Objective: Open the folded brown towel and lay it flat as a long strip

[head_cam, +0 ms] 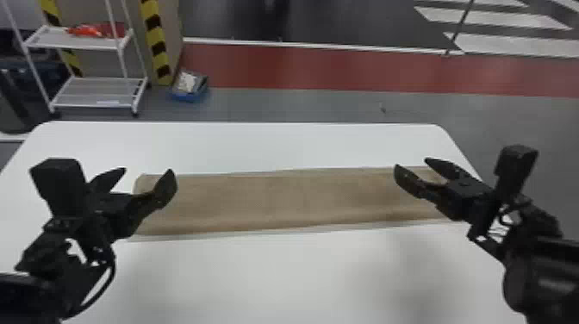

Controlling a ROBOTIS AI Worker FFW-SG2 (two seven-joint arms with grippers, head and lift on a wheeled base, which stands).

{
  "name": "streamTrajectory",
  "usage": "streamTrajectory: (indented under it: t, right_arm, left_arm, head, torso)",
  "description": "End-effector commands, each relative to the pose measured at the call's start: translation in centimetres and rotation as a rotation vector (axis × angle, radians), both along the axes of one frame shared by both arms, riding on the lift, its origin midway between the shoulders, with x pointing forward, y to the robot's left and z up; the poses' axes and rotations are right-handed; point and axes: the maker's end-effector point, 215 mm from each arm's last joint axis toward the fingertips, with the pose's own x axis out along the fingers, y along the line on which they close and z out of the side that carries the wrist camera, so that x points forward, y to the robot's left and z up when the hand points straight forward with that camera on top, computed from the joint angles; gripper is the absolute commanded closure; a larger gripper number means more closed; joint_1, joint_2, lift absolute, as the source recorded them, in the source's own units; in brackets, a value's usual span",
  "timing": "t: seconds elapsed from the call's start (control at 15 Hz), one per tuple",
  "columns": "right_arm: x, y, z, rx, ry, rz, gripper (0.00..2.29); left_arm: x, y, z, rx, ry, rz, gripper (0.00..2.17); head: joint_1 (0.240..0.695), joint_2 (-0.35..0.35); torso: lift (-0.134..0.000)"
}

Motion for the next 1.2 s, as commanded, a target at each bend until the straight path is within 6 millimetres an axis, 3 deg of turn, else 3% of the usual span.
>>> streamTrajectory:
  t: [0.0,0.27,0.4,0.6,0.73,1.13]
  right_arm:
    - [-2.1,2.6,0.1,0.026,-0.019,0.000,0.16]
    - [-5.5,6.7,-0.2,0.037,-0.070,-0.010,0.17]
    - [-7.6,8.8,2.1,0.011,-0.148,-0.014,0.17]
    - [-9.8,10.8,4.5,-0.003,-0.230,0.006,0.17]
    - [-11.3,10.7,5.7,0.024,-0.292,-0.021,0.17]
    - [-14.8,7.7,6.6,0.066,-0.374,-0.123,0.17]
  left_arm:
    - [-1.9,-1.0,0.8,0.021,-0.056,-0.008,0.08]
    - [-4.5,-0.7,0.4,0.053,-0.107,0.040,0.08]
    - [-5.8,-0.5,1.2,0.053,-0.147,0.057,0.08]
    - [-7.9,-0.5,4.4,0.039,-0.298,0.106,0.09]
    - [-9.8,-1.0,6.2,0.039,-0.387,0.114,0.09]
    - [-12.6,-1.5,5.4,0.031,-0.367,0.096,0.09]
  head:
    - [0.695,-0.094]
    - [0.695,-0.064]
    - [0.695,-0.046]
    - [0.695,-0.007]
    - [0.695,0.011]
    - [0.695,-0.008]
  torso:
    - [-0.123]
    - [-0.123]
    - [-0.123]
    - [-0.123]
    - [-0.123]
    - [-0.123]
